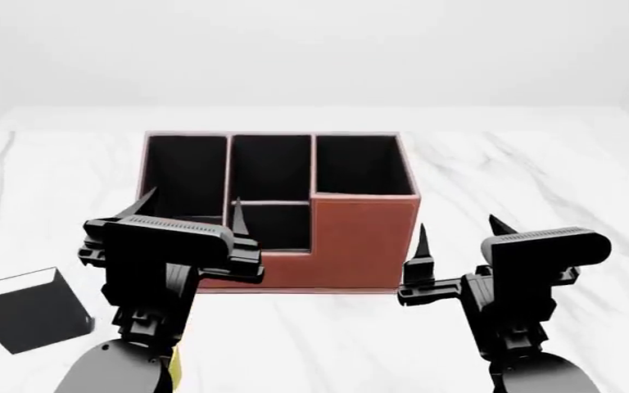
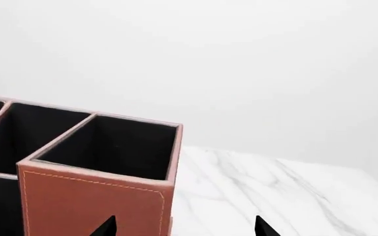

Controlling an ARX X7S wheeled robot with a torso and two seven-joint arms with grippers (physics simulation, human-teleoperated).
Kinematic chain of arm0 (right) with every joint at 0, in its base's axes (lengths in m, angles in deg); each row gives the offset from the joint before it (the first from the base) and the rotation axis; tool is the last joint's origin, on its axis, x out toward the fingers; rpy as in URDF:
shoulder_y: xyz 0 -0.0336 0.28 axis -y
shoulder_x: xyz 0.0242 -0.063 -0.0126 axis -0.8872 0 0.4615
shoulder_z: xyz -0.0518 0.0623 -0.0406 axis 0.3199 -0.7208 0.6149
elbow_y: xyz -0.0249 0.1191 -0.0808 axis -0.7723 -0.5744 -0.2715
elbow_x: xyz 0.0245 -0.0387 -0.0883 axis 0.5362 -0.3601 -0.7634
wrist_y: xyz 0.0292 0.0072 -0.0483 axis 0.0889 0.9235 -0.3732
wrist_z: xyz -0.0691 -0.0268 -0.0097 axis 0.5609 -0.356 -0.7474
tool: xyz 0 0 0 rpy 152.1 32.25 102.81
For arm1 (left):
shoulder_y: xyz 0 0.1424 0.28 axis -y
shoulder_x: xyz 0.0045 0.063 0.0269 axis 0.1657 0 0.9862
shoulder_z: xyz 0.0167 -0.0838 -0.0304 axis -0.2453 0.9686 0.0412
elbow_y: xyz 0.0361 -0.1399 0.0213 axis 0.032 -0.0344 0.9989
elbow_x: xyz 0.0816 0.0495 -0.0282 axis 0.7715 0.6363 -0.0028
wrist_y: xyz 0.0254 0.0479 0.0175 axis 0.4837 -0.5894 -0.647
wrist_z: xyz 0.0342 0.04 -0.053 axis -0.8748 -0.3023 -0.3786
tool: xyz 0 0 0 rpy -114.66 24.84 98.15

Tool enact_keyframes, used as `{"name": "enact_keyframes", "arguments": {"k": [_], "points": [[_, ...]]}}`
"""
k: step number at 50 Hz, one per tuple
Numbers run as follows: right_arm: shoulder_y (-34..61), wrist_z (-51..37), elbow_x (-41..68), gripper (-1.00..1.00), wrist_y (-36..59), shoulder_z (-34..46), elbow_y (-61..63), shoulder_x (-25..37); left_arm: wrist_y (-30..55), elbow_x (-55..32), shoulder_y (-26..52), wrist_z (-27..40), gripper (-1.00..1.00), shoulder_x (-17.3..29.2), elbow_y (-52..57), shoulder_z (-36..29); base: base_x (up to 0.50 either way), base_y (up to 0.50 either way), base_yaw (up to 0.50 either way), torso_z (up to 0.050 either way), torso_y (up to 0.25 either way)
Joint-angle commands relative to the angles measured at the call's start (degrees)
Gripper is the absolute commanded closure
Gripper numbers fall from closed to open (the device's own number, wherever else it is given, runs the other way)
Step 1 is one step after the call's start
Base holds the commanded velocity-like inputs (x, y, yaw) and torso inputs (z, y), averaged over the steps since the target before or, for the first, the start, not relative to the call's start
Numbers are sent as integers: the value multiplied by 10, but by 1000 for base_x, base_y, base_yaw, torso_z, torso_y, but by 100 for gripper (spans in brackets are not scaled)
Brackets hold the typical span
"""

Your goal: Pick up the yellow and white mug and place it to the right of the caddy.

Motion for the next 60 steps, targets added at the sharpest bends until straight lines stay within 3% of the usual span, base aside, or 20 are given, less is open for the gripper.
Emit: {"name": "enact_keyframes", "arguments": {"k": [1,15,37,45,49,60], "points": [[-9,23,20,-100,-5,16,4,8,8,12,6,11,-100,9,-2,-19,0,0,0,0,0],[-10,119,83,-100,16,104,-15,14,23,-9,12,16,-100,9,26,15,0,0,0,0,0],[0,145,70,-100,-25,216,-96,-16,43,-18,12,31,-100,18,57,35,0,0,0,0,0],[-2,153,95,-100,-31,225,-128,-46,45,-20,10,35,-100,21,61,36,0,0,0,0,0],[7,161,105,-100,1,283,-186,-94,53,-25,14,34,-100,20,64,38,0,0,0,0,0],[19,160,120,-100,-7,308,-228,-107,53,-28,14,38,-100,23,66,36,0,0,0,0,0]]}}
